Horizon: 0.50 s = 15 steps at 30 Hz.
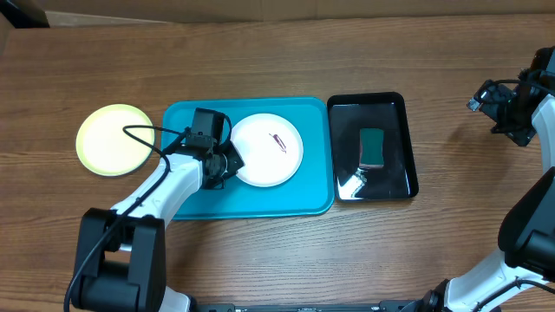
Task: Clean dirty plates on tray and stack at the side
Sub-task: 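Move the right gripper down to the green sponge in the black tray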
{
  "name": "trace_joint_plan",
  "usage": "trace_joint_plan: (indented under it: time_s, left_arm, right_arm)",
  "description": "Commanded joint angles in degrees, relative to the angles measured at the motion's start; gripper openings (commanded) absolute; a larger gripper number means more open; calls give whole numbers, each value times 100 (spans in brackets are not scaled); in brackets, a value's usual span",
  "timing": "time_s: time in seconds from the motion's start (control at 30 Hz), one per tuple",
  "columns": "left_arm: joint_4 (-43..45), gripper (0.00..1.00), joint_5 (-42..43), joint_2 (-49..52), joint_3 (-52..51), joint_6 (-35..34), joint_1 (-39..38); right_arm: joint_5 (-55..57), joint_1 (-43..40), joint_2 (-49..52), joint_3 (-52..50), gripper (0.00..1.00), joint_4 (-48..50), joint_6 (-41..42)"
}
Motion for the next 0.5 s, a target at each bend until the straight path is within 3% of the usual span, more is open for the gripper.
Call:
trace_joint_plan:
  time_s: [0.0,0.47]
  left_arm:
    - [15,4,-131,138,114,138,-11]
    - [-35,4,-345,168,87,358,-11]
  right_arm:
    - [-35,-4,-131,87,100,17,0]
    - [-33,-11,-131,87,100,17,0]
